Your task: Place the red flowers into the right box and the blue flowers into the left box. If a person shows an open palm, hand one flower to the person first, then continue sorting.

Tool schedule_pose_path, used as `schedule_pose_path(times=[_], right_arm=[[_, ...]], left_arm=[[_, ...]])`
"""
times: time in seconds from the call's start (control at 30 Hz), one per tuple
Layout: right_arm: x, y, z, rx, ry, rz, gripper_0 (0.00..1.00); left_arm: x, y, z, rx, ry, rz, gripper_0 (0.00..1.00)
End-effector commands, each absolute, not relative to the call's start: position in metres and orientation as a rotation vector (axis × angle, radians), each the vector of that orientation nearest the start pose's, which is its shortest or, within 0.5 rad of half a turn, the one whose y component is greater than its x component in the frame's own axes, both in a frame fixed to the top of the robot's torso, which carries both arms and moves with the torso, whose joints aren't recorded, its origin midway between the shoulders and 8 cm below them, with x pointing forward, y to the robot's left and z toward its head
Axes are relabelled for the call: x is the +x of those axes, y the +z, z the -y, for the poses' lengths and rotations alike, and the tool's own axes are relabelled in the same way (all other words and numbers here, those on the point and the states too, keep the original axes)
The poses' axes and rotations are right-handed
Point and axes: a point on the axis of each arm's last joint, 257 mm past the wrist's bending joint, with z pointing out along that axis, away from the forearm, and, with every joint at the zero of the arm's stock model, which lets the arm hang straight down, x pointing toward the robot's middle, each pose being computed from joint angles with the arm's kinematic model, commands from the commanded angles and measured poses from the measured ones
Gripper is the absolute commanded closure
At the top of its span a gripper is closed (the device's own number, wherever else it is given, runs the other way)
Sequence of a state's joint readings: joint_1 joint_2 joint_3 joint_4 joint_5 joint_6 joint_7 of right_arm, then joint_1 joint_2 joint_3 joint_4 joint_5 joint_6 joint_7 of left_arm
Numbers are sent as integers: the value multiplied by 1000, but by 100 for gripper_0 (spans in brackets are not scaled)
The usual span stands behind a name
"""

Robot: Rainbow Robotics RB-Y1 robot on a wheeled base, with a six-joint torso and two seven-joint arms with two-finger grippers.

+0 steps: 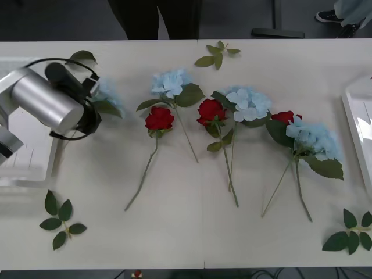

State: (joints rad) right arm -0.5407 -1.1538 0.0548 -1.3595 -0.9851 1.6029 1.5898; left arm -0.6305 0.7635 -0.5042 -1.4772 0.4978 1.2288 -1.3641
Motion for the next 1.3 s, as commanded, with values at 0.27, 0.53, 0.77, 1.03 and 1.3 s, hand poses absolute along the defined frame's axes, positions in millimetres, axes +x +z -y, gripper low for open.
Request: schedule_pose_path(times=[0.27,0.53,0.77,1.03,1.3], right_arm=[[482,-133,621,128,-608,-2591,100],[494,-167,668,139,-792,-2502,100],[492,-190,678,145,-818,-2500,79],[496,-195,677,158,-782,-2484,9],[498,-198,671,170,-736,-2490,9]], left_arm=[[536,-131,-502,16,592,-2473,100],[514,-173,-575,-82,719,-2498,100],[517,-202,-567,-167,710,-2485,100],[521,-202,-561,-157,712,-2473,43],[524,-199,-553,-46,730,-2485,0]])
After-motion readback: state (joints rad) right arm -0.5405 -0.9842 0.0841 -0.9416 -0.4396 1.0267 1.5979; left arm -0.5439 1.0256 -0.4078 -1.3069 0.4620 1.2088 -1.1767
